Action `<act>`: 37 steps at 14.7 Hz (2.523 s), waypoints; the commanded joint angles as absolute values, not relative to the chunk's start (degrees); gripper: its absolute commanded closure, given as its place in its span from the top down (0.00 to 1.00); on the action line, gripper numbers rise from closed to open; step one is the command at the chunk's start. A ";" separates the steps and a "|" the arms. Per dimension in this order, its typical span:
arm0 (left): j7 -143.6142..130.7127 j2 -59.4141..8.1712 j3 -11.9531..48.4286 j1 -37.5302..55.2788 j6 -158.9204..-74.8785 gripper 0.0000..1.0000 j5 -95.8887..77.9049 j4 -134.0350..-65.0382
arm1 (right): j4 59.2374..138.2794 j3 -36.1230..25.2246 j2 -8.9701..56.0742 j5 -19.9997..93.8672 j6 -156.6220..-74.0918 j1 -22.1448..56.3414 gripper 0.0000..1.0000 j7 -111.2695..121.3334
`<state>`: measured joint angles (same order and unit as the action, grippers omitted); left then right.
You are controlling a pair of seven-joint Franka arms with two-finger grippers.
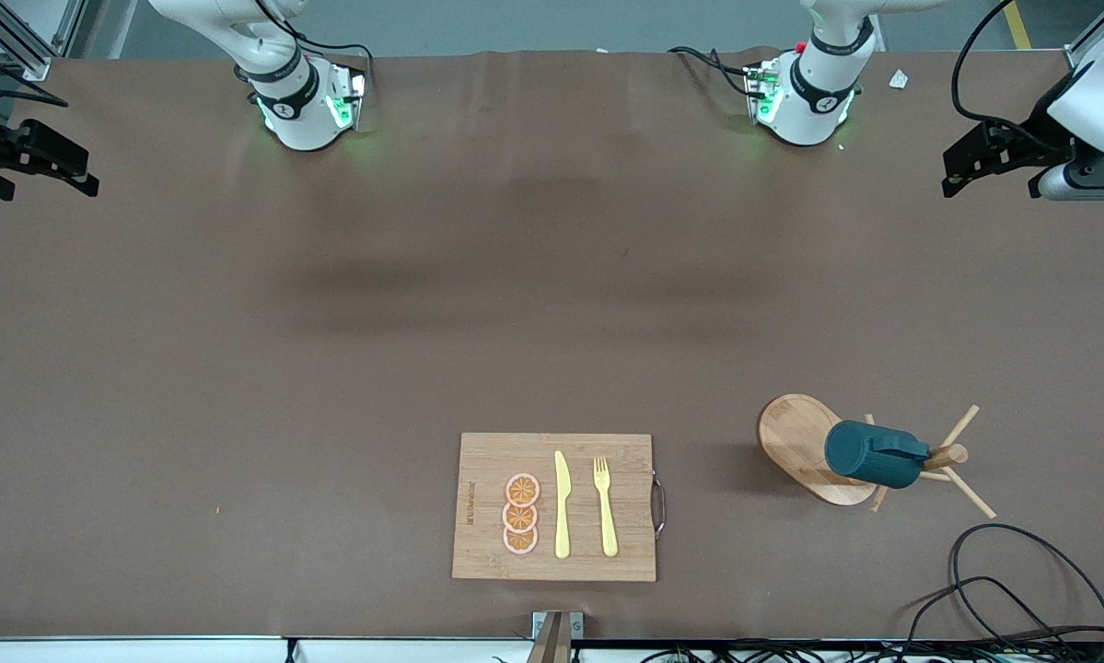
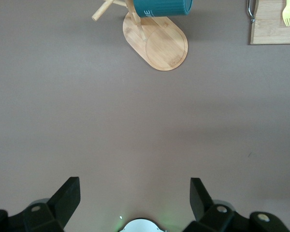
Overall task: Transfer cup from left to right arm and place
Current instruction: 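Reach the left gripper toward the teal mug on the mug tree, then close the left gripper on the teal mug's rim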
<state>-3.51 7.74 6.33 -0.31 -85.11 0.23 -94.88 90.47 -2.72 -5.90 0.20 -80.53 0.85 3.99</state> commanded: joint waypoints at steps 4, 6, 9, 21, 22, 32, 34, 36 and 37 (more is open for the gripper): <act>-2.90 3.72 6.33 -0.44 -84.38 1.00 1.41 -88.97 | 90.53 -2.81 -6.06 -0.62 -80.42 1.14 1.00 4.57; -3.07 0.45 6.33 -0.70 -84.29 1.00 1.23 -85.35 | 90.53 -2.81 -6.06 -0.62 -80.42 1.05 1.00 4.66; -4.22 -3.15 6.33 -0.44 -85.25 1.00 0.79 -85.08 | 90.53 -2.81 -6.06 -0.62 -80.42 1.14 1.00 4.66; -39.77 -16.26 6.33 -0.79 -97.63 1.00 -2.37 -77.52 | 90.53 -2.81 -6.06 -0.62 -80.33 1.14 1.00 4.66; -44.51 -16.78 6.33 -0.70 -98.78 1.00 -2.46 -77.52 | 90.53 -2.81 -6.06 -0.62 -80.33 1.14 1.00 4.66; -82.59 -24.69 6.33 -1.75 -110.39 1.00 -8.70 -78.57 | 90.53 -2.81 -6.06 -0.62 -80.33 1.23 1.00 4.66; -86.12 -25.31 6.33 -3.42 -111.79 1.00 -11.15 -79.45 | 90.53 -2.81 -6.06 -0.62 -80.33 1.23 1.00 4.66; -86.57 -25.49 6.33 -5.35 -111.97 1.00 -15.27 -79.45 | 90.53 -2.81 -6.06 -0.62 -80.33 1.23 1.00 4.66; -85.62 -26.10 6.33 -5.80 -113.02 1.00 -16.34 -79.37 | 90.53 -2.81 -6.06 -0.62 -80.33 1.23 1.00 4.66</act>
<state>-85.21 -26.14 6.13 -4.57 -111.89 -13.69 -79.39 90.48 -2.69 -5.90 0.20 -80.50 0.85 4.05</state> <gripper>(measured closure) 0.000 0.000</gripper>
